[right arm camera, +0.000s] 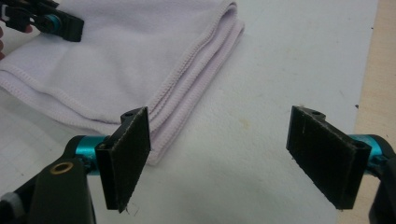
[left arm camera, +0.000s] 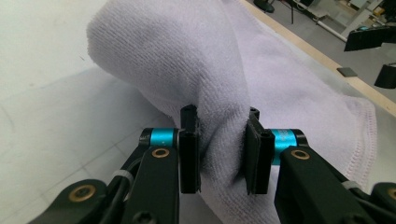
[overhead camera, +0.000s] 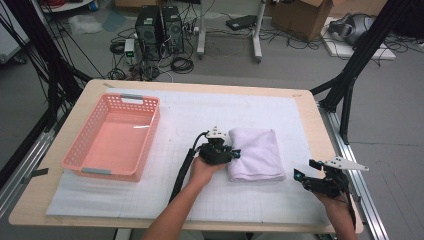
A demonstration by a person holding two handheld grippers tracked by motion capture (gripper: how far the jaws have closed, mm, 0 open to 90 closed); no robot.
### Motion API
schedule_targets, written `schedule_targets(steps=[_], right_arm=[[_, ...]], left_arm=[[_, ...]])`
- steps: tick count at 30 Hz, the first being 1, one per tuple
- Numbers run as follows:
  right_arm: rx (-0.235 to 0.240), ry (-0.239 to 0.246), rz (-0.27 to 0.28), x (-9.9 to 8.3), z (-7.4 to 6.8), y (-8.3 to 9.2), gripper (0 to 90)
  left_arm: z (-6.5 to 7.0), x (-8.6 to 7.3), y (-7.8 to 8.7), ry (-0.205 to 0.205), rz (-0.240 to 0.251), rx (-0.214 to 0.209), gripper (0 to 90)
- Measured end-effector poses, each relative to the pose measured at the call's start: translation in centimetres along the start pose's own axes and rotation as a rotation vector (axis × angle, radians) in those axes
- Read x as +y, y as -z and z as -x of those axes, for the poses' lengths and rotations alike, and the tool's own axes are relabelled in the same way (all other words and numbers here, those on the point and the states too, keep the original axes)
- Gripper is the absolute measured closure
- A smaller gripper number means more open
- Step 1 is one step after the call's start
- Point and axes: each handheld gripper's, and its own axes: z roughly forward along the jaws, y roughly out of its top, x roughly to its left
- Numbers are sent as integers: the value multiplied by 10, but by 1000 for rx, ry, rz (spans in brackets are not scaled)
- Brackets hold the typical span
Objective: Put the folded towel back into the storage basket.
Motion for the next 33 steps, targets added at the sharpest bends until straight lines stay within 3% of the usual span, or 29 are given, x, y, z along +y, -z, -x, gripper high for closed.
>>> schedule_targets(steps=[4, 16, 33], right_arm=[[3, 1, 0, 1, -1, -1, 209], [13, 16, -8, 3, -4, -9, 209], [16, 16, -5, 5, -6, -11, 209]], left_arm=[[-1, -1, 15, -48, 29, -4, 721], [-8, -8, 55, -114, 106, -9, 721], [-1, 4, 97, -215, 193, -43, 733]])
